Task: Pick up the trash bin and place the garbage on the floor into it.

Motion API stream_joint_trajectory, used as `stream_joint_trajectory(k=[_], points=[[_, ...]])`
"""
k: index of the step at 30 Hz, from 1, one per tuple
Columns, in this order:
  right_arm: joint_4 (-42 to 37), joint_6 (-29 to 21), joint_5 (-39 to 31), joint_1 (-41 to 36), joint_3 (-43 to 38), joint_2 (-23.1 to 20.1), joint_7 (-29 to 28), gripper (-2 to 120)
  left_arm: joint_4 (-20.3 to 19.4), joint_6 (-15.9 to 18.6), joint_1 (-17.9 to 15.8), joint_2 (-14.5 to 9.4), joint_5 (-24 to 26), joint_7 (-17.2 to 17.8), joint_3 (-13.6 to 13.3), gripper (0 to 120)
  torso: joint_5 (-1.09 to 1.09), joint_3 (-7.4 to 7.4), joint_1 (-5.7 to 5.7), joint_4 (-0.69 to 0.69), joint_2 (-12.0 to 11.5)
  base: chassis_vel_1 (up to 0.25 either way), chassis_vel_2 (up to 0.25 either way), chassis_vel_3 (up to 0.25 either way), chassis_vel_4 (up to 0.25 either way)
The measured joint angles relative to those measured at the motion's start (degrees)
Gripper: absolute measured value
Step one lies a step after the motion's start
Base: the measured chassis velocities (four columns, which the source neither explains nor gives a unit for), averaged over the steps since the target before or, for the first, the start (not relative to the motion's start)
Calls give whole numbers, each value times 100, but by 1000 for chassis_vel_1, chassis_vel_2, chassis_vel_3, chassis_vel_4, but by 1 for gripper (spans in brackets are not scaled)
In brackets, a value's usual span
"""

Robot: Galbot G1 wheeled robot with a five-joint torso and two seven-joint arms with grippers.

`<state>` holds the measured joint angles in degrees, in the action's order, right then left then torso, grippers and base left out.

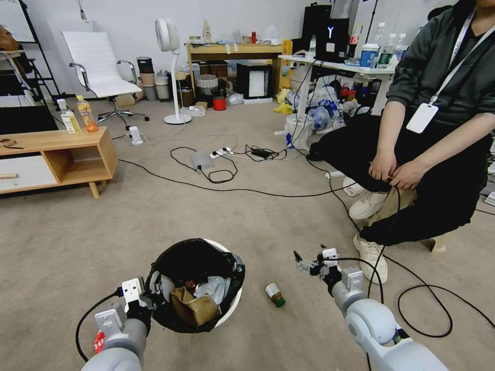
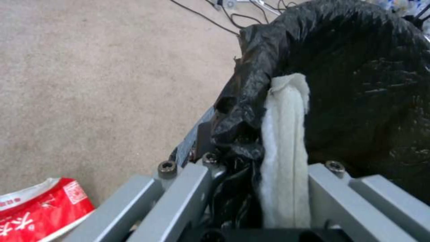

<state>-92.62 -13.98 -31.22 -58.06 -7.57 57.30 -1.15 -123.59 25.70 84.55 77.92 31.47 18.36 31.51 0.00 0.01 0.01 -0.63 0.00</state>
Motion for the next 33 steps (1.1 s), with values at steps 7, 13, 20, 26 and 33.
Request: stream_joint_trajectory(k=[7,13,20,26,33], points=[[706,-44,-55,225,319,-18,436,100,-45,32,-17,98,-75,38,-112,6,0,0,0,0,0,0,0,0,0],[1178,60,9,418,582,105,544,100,-60,51,-24,139,-125,57,-182,6,-1,0,0,-1,0,0,0,0,0],[1811,308,172,718,860,459,904,100,-102,59,-7,183,-170,60,-227,6,-2,0,0,1,0,0,0,0,0],[2273,457,267,915,1064,748,1105,100,-100,59,-20,244,-220,62,-294,6,0,0,0,0,0,0,0,0,0],[2867,627,367,1200,1235,1048,1256,100,-37,60,-56,317,-283,59,-405,6,0,0,0,0,0,0,0,0,0]])
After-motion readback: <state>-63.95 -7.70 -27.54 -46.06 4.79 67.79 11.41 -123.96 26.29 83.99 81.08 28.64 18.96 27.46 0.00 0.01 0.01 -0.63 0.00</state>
